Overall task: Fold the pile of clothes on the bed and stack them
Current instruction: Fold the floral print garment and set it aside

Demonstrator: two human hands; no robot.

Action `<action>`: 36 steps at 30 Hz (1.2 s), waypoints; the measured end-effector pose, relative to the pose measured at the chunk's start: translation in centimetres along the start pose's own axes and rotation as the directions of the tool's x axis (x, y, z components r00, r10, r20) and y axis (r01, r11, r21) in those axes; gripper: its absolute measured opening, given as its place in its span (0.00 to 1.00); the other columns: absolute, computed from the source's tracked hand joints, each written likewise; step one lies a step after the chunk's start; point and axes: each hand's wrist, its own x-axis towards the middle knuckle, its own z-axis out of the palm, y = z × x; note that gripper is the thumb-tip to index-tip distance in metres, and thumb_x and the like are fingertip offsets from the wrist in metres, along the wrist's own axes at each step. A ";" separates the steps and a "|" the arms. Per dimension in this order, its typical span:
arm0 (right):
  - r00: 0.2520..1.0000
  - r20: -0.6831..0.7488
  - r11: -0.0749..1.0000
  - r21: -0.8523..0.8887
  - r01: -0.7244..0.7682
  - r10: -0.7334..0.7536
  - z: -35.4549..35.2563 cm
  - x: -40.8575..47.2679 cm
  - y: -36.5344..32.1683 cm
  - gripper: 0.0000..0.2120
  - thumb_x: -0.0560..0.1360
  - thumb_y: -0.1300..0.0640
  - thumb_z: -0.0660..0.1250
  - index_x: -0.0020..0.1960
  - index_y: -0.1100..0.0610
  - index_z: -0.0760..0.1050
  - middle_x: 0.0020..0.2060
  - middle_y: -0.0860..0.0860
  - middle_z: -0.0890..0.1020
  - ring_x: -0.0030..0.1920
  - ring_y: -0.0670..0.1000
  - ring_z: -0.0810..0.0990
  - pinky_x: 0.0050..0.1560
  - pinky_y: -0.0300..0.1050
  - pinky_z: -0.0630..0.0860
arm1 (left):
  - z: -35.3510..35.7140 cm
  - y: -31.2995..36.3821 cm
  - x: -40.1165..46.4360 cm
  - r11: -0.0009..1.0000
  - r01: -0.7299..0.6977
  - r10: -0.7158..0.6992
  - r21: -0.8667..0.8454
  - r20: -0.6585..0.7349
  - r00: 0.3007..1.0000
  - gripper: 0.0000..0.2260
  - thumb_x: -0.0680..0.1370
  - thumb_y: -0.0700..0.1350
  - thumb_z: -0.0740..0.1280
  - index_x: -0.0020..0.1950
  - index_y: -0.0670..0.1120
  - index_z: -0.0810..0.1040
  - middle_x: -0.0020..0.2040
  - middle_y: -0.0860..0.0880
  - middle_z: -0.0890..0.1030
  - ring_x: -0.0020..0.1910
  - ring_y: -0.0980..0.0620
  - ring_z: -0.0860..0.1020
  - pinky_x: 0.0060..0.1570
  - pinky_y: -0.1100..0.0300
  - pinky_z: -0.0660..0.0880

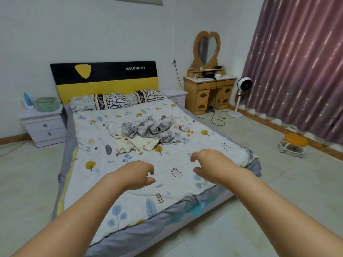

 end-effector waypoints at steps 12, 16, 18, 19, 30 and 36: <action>0.997 0.054 0.998 0.019 0.063 -0.064 1.6 9.2 9.5 0.17 0.79 0.55 0.58 0.67 0.54 0.68 0.62 0.54 0.74 0.61 0.55 0.72 0.57 0.47 0.71 | -2.2 2.6 12.6 0.999 0.037 -0.037 0.001 0.041 0.998 0.18 0.80 0.54 0.59 0.67 0.49 0.69 0.63 0.49 0.75 0.58 0.49 0.74 0.53 0.59 0.70; 0.993 0.079 0.996 0.020 0.087 -0.088 1.9 13.8 11.3 0.17 0.79 0.55 0.57 0.68 0.55 0.68 0.62 0.54 0.74 0.62 0.56 0.72 0.58 0.48 0.71 | -3.4 1.8 17.3 0.999 0.045 -0.045 0.013 0.047 0.998 0.18 0.80 0.54 0.59 0.67 0.48 0.69 0.63 0.48 0.75 0.59 0.49 0.73 0.54 0.59 0.70; 0.991 0.086 0.995 0.019 0.099 -0.100 1.7 16.7 12.2 0.17 0.79 0.56 0.57 0.67 0.55 0.68 0.62 0.54 0.74 0.61 0.56 0.73 0.56 0.48 0.72 | -4.2 1.0 19.9 0.998 0.057 -0.057 0.007 0.038 0.998 0.18 0.80 0.54 0.59 0.67 0.48 0.69 0.63 0.48 0.74 0.60 0.49 0.73 0.55 0.58 0.70; 0.991 0.085 0.994 0.016 0.105 -0.106 1.5 18.2 12.6 0.17 0.79 0.57 0.57 0.67 0.55 0.68 0.61 0.54 0.74 0.60 0.56 0.73 0.56 0.48 0.72 | -4.6 0.5 21.2 0.998 0.062 -0.062 0.001 0.031 0.998 0.18 0.80 0.54 0.59 0.67 0.48 0.69 0.63 0.48 0.74 0.60 0.49 0.73 0.55 0.58 0.70; 0.985 0.081 0.988 0.045 0.148 -0.152 0.7 31.0 15.8 0.16 0.79 0.58 0.57 0.66 0.56 0.69 0.62 0.55 0.74 0.60 0.56 0.73 0.57 0.47 0.72 | -5.9 -3.7 31.9 0.992 0.124 -0.122 -0.022 0.089 0.989 0.18 0.80 0.54 0.59 0.67 0.48 0.69 0.64 0.48 0.74 0.60 0.48 0.73 0.56 0.57 0.70; 0.972 0.102 0.976 0.059 0.208 -0.214 1.1 37.8 17.6 0.17 0.79 0.58 0.57 0.67 0.56 0.69 0.62 0.55 0.74 0.61 0.56 0.72 0.56 0.47 0.71 | -6.0 -5.3 37.1 0.980 0.191 -0.185 -0.053 0.093 0.978 0.18 0.79 0.53 0.59 0.67 0.47 0.69 0.64 0.47 0.73 0.61 0.47 0.72 0.58 0.56 0.70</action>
